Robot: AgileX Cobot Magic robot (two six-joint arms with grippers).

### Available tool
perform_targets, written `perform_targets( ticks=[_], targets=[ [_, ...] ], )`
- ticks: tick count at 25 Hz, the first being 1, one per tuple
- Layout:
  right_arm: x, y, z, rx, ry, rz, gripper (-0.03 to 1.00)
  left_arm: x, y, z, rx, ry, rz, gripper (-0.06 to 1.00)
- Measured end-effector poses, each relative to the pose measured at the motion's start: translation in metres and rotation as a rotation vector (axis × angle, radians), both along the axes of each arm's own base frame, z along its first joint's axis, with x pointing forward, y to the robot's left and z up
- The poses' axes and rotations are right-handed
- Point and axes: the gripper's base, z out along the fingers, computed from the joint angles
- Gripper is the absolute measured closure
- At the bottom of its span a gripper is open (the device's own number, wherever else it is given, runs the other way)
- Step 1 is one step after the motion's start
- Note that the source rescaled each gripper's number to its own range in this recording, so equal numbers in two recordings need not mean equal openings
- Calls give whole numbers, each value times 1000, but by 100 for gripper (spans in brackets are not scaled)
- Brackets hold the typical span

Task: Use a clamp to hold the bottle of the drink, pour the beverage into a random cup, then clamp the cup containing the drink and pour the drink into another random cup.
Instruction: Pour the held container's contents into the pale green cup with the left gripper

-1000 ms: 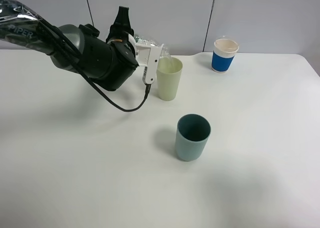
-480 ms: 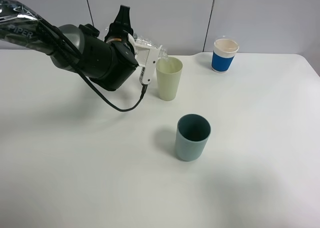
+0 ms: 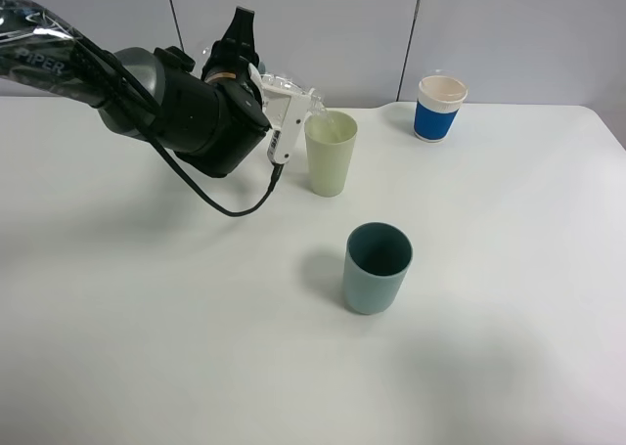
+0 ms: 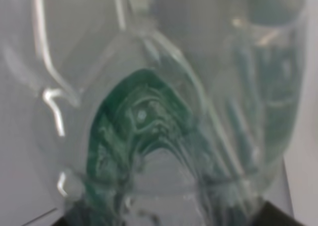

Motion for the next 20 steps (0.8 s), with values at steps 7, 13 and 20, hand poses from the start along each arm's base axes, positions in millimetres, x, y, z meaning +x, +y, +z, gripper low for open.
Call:
perform_targets(
  ticks=[7,13,20],
  targets=[
    [0,0,0,0,0,0,14,1,-2,3,28,-25,-25,94],
    [0,0,0,0,0,0,14,2,-3,5,44,-41,-44,94],
    [0,0,0,0,0,0,14,2,-5,7,68,-68,-63,94]
  ],
)
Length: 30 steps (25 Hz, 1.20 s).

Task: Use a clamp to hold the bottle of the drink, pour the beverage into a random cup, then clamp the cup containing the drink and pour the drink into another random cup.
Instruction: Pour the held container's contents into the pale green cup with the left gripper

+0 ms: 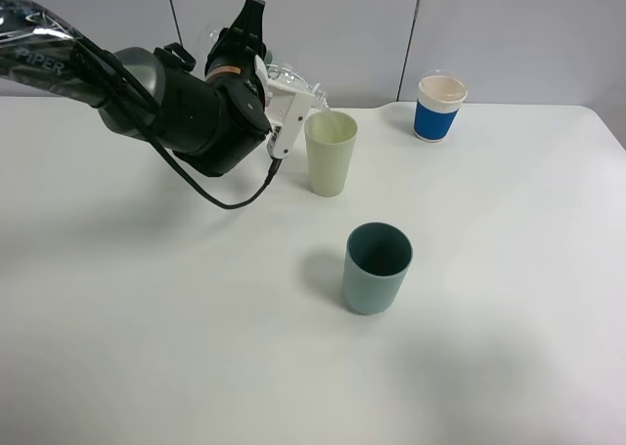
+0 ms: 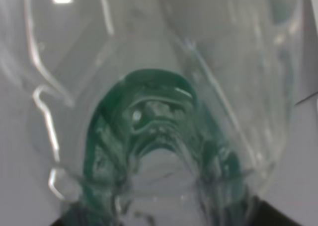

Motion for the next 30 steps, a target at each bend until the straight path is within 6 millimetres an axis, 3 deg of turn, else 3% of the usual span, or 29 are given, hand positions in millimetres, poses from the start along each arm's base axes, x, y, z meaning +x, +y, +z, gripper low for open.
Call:
perform_targets(
  ticks=[30],
  targets=[
    [0,0,0,0,0,0,14,2,-9,10,94,-94,-100,94]
  ],
)
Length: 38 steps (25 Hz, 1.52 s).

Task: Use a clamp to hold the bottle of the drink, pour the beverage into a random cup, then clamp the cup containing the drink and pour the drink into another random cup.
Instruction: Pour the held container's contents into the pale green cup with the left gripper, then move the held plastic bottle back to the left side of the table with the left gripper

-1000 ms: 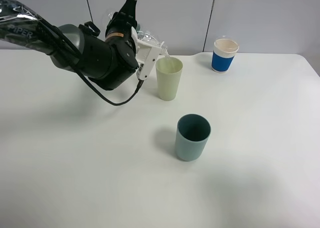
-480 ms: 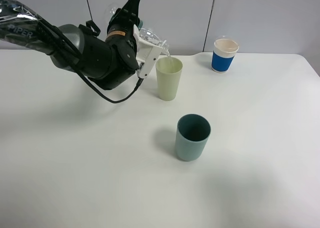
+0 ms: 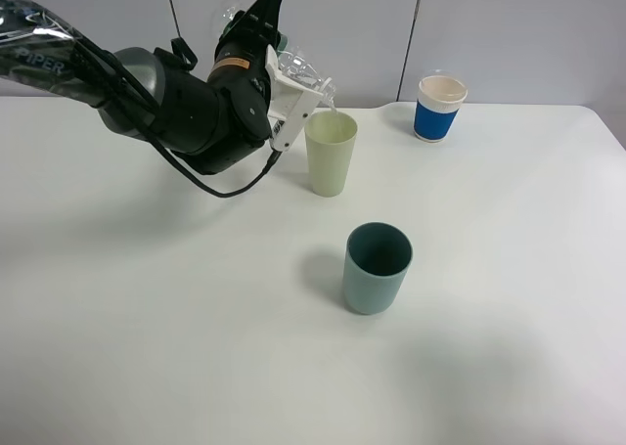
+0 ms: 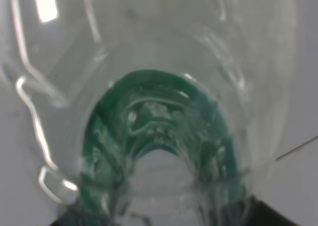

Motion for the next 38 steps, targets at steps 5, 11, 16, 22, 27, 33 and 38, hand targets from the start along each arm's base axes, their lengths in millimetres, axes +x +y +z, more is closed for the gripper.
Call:
perform_targets(
  ticks=[5,11,16,22,27,33,38],
  targets=[
    [0,0,0,0,0,0,14,0,0,1,6,-13,-1,94],
    [0,0,0,0,0,0,15,0,0,3,14,-30,-3,94],
    [0,0,0,0,0,0,15,0,-2,4,31,-47,-25,94],
    [0,0,0,0,0,0,15,0,-5,9,55,-98,-48,94],
    [0,0,0,0,0,0,15,0,-5,9,-45,-102,-60,94],
    [0,0,0,0,0,0,15,-3,-4,21,-292,-87,-82,94],
    [0,0,0,0,0,0,15,-17,6,22,-480,-8,-102,94]
  ],
)
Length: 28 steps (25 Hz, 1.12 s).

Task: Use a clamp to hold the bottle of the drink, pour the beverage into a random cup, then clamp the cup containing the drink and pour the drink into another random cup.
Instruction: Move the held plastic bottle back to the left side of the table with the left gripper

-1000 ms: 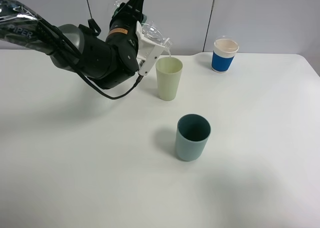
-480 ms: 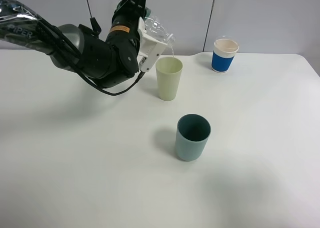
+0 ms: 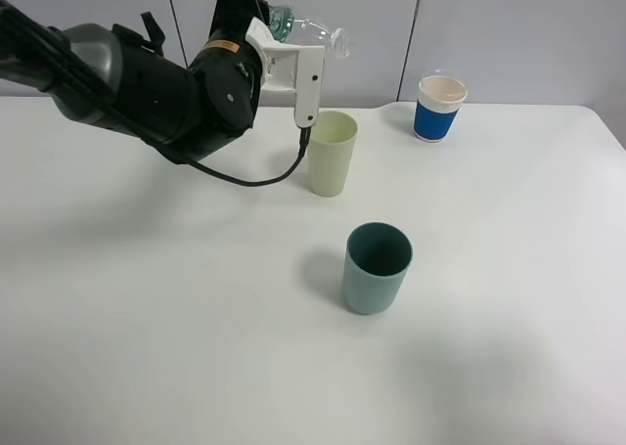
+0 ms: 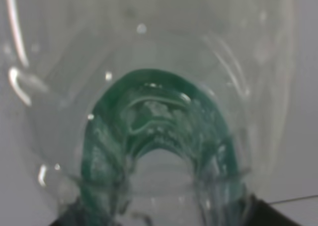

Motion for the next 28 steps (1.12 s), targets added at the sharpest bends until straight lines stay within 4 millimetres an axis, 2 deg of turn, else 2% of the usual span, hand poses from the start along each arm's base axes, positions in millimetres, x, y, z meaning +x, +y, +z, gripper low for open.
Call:
perform_targets(
  ticks=[4,13,16,22,28],
  targets=[
    [0,0,0,0,0,0,15,-14,18,0,-140,51,-5,94],
    [0,0,0,0,0,0,15,-38,81,-6,-428,160,-14,94],
    [0,0,0,0,0,0,15,-45,104,-11,-622,185,3,94],
    [0,0,0,0,0,0,15,-55,146,-20,-1144,195,71,94],
    [0,0,0,0,0,0,15,-55,178,-24,-1544,195,80,94]
  ],
)
